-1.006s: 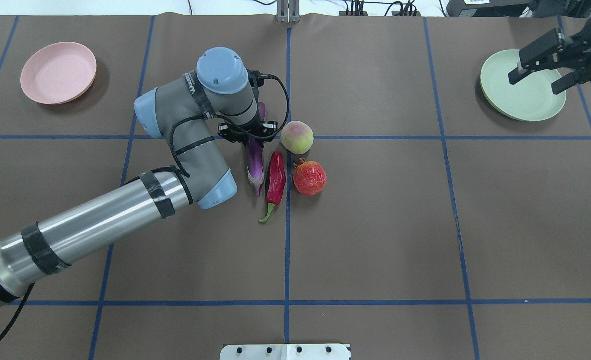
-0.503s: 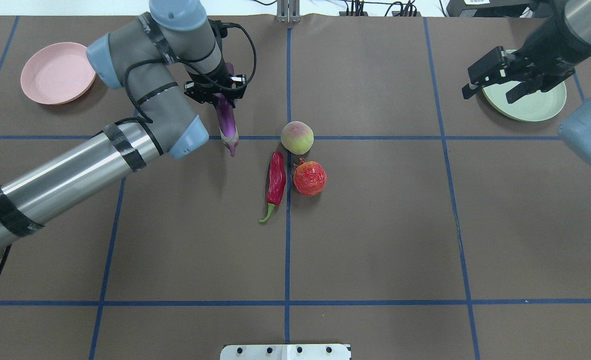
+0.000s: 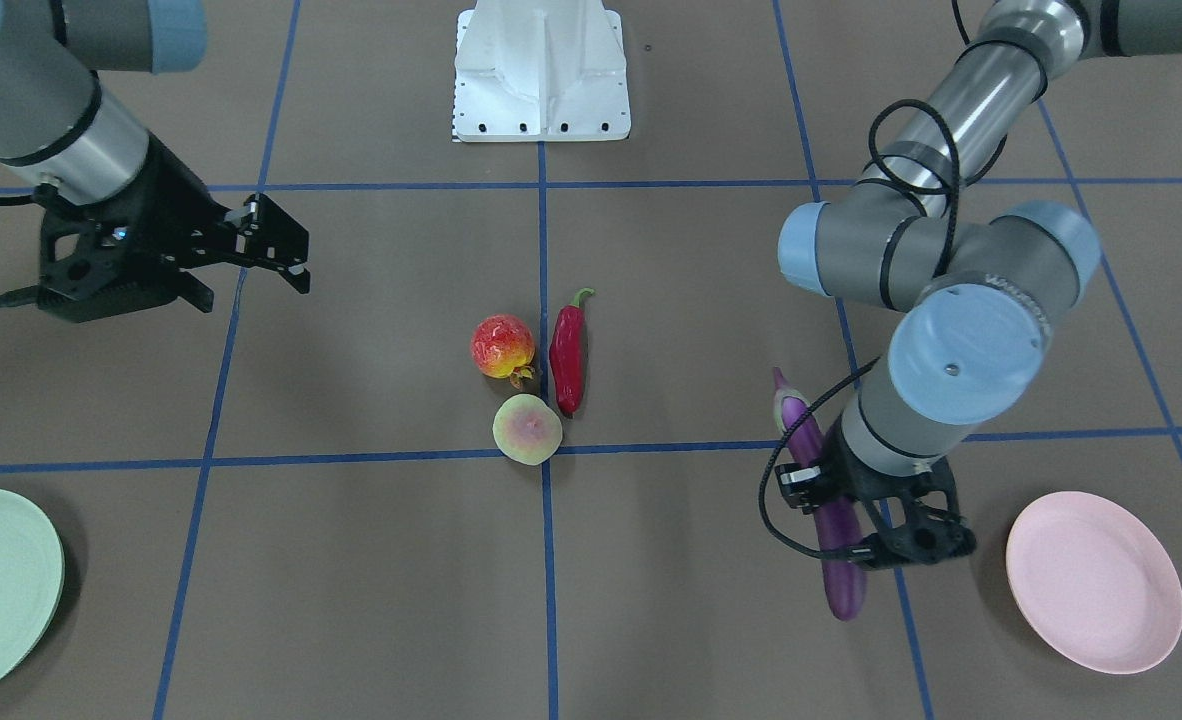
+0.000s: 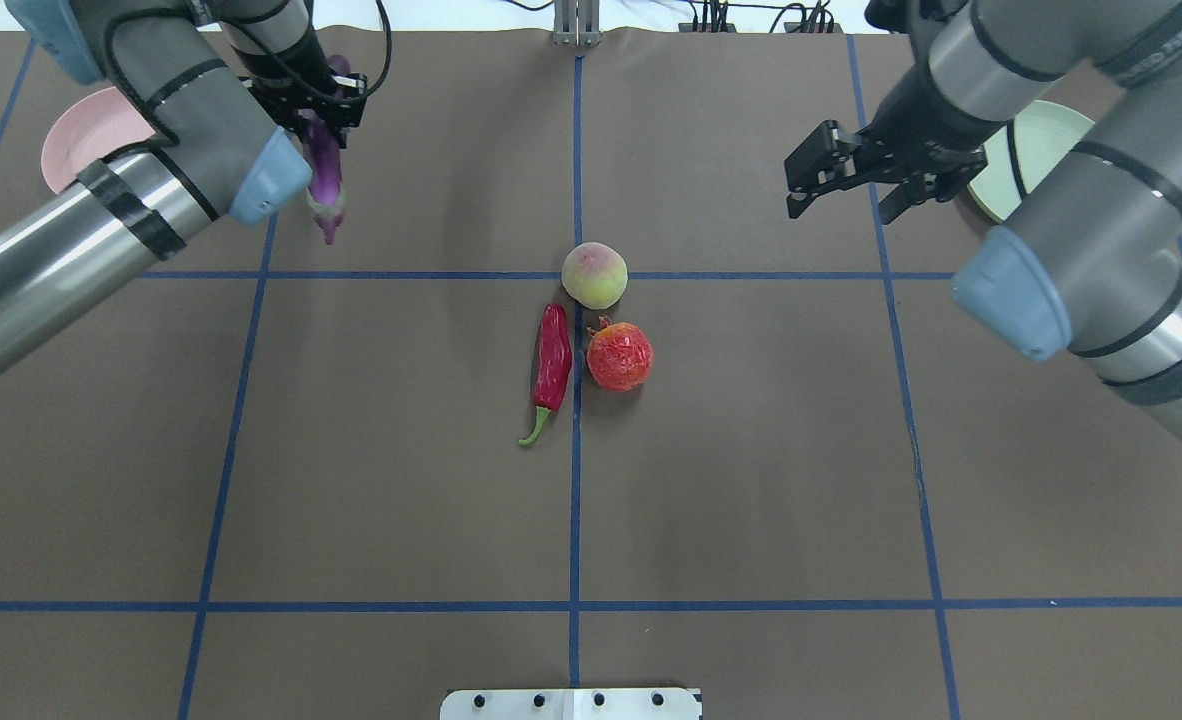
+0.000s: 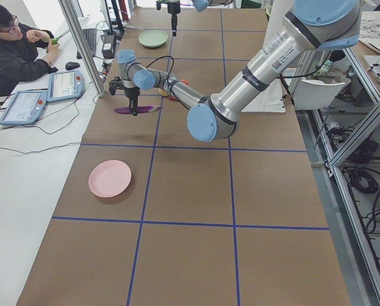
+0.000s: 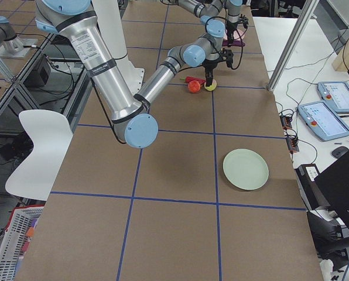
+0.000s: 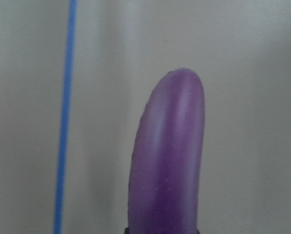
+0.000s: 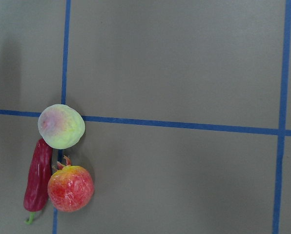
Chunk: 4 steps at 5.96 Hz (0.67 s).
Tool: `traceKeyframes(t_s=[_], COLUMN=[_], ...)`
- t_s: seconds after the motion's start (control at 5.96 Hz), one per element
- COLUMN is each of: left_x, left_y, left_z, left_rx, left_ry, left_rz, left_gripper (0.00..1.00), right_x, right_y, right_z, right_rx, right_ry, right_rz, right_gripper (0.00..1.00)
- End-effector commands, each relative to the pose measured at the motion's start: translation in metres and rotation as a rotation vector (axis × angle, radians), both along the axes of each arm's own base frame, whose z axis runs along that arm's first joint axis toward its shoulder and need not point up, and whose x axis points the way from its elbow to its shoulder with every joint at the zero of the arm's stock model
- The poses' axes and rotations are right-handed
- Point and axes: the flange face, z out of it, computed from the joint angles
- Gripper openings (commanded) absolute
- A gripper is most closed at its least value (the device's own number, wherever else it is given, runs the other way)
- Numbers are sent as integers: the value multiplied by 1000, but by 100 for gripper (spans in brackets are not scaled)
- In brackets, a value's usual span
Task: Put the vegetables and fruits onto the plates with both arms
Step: 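Lower the eggplant onto the pink plate while the right gripper descends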
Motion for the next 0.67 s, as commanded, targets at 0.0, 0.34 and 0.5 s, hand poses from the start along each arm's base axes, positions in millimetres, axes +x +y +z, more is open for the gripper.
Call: traceKeyframes(t_s=[0.0, 0.34, 0.5], left_x=[-65, -110, -116], left_y=[-34, -60, -66], left_z=[36, 104, 135], left_rx=[24, 43, 42], left_ry=[-61, -208, -316], left_rz=[25, 51, 45], left_gripper=[0, 0, 0], right_x=[-92, -161, -193], right_y=[0, 5, 9], right_z=[-34, -43, -37], right_rx=[21, 91, 84], right_ry=[77, 99, 78], right_rz=[37, 40, 52], right_gripper=[100, 100, 100])
